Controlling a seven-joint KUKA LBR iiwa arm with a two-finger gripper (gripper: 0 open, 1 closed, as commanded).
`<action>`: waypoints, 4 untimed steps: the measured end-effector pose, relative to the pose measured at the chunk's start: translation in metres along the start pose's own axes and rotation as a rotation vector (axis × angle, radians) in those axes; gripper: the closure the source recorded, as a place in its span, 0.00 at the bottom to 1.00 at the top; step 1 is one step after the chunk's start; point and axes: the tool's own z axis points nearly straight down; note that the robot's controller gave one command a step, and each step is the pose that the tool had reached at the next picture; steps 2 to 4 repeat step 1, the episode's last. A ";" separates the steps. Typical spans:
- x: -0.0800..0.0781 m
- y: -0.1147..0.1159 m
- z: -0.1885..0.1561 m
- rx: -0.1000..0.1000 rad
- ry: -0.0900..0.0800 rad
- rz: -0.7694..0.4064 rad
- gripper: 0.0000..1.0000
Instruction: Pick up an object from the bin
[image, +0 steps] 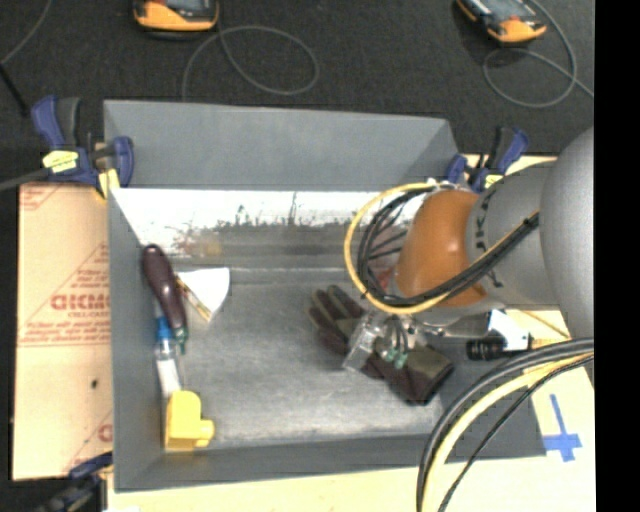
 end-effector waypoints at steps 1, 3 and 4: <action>0.000 0.000 0.000 0.001 0.000 -0.004 1.00; 0.000 0.000 0.000 0.001 0.000 -0.004 1.00; 0.000 0.000 0.000 0.001 0.000 -0.004 1.00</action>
Offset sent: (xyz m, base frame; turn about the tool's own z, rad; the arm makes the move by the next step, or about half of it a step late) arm 0.0000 0.0000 0.0000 0.0000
